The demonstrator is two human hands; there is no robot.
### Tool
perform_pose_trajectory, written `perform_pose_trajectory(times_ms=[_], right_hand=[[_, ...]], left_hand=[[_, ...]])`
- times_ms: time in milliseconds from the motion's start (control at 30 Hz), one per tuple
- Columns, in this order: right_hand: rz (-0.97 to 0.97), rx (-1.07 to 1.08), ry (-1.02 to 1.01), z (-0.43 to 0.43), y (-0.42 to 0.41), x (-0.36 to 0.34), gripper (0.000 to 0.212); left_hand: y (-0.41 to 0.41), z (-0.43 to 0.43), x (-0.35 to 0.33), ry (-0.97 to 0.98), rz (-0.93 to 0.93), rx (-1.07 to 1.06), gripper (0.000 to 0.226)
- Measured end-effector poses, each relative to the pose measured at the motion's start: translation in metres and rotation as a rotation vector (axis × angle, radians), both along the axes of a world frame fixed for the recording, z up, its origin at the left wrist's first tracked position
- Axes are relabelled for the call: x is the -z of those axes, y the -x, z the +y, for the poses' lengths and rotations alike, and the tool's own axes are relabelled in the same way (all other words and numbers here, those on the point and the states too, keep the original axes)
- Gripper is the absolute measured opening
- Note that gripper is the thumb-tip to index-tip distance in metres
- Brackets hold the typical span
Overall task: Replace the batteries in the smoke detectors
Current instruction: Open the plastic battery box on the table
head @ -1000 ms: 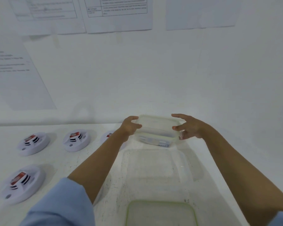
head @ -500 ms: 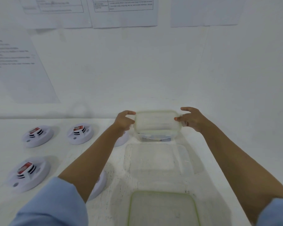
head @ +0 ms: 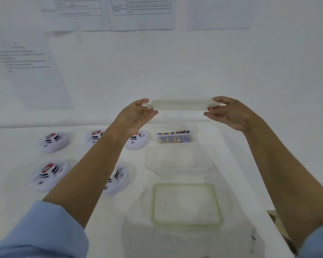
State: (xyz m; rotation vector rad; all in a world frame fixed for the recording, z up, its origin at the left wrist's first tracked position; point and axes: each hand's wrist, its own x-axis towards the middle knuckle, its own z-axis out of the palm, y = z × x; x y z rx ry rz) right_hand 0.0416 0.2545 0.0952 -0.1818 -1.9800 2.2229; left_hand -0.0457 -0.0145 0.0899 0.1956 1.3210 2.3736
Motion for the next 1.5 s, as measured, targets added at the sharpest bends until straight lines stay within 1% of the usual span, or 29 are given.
perform_pose_trajectory(times_ms=[67, 133, 200, 233, 300, 367, 433, 533, 667, 733, 833, 900, 1000, 1133, 1267, 1500], right_hand=[[-0.008, -0.029, -0.042, -0.005, -0.018, 0.004, 0.032], [-0.024, -0.083, -0.115, -0.010, -0.038, 0.010, 0.042], [-0.046, -0.182, -0.075, -0.012, -0.060, 0.018, 0.048], [-0.060, -0.233, -0.037, -0.013, -0.070, 0.023, 0.047], [-0.092, -0.272, -0.024, -0.016, -0.088, 0.034, 0.045], [-0.139, -0.238, -0.144, -0.023, -0.104, 0.045, 0.039], [-0.186, -0.207, -0.261, -0.033, -0.119, 0.056, 0.035], [-0.230, -0.200, -0.333, -0.041, -0.135, 0.069, 0.033], [-0.275, -0.178, -0.470, -0.049, -0.143, 0.082, 0.038], [-0.289, -0.145, -0.593, -0.053, -0.142, 0.090, 0.040], [-0.300, -0.100, -0.791, -0.058, -0.137, 0.106, 0.043], [-0.316, -0.071, -0.865, -0.059, -0.135, 0.114, 0.044], [-0.348, -0.059, -0.934, -0.059, -0.133, 0.116, 0.045], [-0.397, -0.111, -0.789, -0.061, -0.134, 0.114, 0.045], [-0.364, -0.079, -0.772, -0.060, -0.126, 0.117, 0.047], [-0.379, -0.069, -0.751, -0.053, -0.114, 0.114, 0.049]], left_hand=[[-0.019, -0.009, 0.001, -0.026, -0.090, 0.000, 0.021], [-0.038, -0.018, 0.004, 0.036, -0.064, -0.013, 0.016], [-0.056, -0.025, 0.010, 0.215, 0.038, -0.034, 0.006], [-0.067, -0.028, 0.014, 0.336, 0.090, -0.043, 0.006], [-0.085, -0.035, 0.024, 0.511, 0.154, -0.030, 0.019], [-0.103, -0.041, 0.032, 0.591, 0.174, 0.026, 0.027], [-0.121, -0.046, 0.040, 0.676, 0.187, 0.078, 0.029], [-0.140, -0.051, 0.052, 0.751, 0.184, 0.084, 0.032], [-0.148, -0.049, 0.068, 0.886, 0.199, 0.104, 0.034], [-0.146, -0.046, 0.078, 0.955, 0.220, 0.090, 0.036], [-0.144, -0.041, 0.093, 1.072, 0.298, 0.084, 0.037], [-0.144, -0.039, 0.103, 1.132, 0.325, 0.074, 0.038], [-0.144, -0.036, 0.112, 1.170, 0.345, 0.053, 0.041], [-0.138, -0.036, 0.113, 1.186, 0.344, 0.057, 0.048], [-0.131, -0.032, 0.113, 1.214, 0.331, 0.066, 0.051], [-0.117, -0.025, 0.113, 1.172, 0.308, 0.064, 0.048]])
